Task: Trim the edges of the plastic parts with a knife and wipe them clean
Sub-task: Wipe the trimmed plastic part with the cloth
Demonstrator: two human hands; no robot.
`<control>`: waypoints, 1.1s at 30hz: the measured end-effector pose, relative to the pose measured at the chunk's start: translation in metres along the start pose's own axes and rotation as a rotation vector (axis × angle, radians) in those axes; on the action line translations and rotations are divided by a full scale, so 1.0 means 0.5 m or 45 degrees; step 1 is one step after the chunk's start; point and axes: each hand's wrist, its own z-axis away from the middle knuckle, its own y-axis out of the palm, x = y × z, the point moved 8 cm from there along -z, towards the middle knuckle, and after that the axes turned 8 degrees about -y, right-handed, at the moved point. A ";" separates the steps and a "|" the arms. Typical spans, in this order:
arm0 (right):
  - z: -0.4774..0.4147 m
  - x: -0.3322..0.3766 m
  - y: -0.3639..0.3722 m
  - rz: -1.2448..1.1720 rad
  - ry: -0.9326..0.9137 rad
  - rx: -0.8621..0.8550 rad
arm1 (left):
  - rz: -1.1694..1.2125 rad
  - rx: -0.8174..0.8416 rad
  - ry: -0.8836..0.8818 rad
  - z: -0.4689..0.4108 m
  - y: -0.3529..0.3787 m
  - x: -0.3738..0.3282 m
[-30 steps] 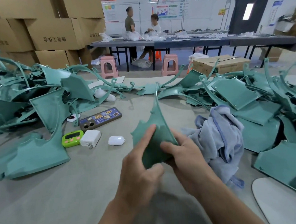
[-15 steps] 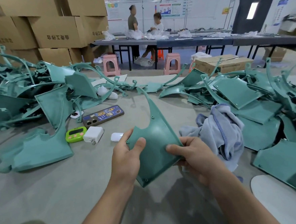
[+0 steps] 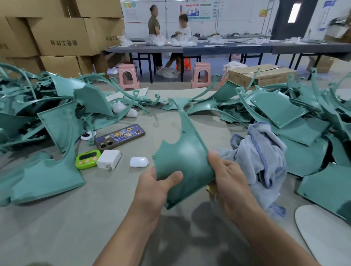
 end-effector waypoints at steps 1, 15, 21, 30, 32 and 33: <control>-0.004 0.011 -0.018 0.106 -0.052 -0.048 | -0.006 -0.106 0.003 -0.003 -0.016 -0.003; 0.009 0.028 -0.029 2.241 -0.204 0.293 | -0.744 -0.846 0.155 -0.008 -0.161 -0.053; -0.005 0.071 -0.074 1.808 -0.295 -0.076 | -0.648 -0.882 0.034 -0.020 -0.203 -0.041; -0.022 0.074 -0.060 0.914 -0.448 0.357 | -0.605 -0.496 -0.120 -0.027 -0.153 -0.017; -0.045 0.085 -0.114 0.986 -0.463 -0.017 | -0.607 -0.383 -0.131 -0.031 -0.138 -0.013; -0.050 0.090 -0.134 0.968 -0.464 -0.140 | -0.628 -0.346 -0.122 -0.031 -0.133 -0.013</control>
